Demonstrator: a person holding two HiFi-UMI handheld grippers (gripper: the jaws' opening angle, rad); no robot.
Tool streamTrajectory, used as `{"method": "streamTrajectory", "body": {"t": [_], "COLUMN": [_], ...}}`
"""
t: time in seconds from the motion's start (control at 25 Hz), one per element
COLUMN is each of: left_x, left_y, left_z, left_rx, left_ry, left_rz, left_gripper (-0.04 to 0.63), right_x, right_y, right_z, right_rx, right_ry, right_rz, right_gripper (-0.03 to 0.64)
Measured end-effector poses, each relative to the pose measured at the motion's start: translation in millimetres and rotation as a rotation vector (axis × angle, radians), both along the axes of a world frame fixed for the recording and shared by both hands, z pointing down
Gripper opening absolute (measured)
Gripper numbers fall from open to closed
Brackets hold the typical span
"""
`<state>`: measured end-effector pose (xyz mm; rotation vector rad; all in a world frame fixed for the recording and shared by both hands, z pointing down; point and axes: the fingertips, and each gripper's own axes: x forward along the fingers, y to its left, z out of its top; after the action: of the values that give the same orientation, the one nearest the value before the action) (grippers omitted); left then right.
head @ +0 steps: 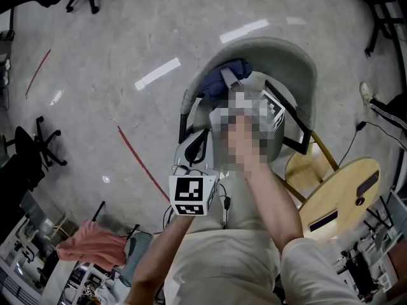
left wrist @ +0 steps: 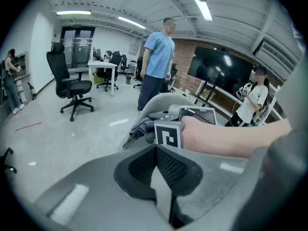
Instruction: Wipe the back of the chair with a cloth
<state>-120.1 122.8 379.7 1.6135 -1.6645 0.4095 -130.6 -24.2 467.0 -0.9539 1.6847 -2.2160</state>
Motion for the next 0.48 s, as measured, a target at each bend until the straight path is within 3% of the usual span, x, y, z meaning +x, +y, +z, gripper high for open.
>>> {"method": "streamTrajectory", "body": {"t": [0.48], "left_x": [6], "left_y": [-2], "left_z": [-5], "left_rx": [0.009], "left_ry": [-0.01], "left_rz": [-0.008], "left_gripper": [0.001], "right_x": [-8], "right_y": [-17], "right_z": [-55], "right_rx": [0.072], "right_ry": [-0.094], "right_rz": [0.003], "right_gripper": [0.077]}}
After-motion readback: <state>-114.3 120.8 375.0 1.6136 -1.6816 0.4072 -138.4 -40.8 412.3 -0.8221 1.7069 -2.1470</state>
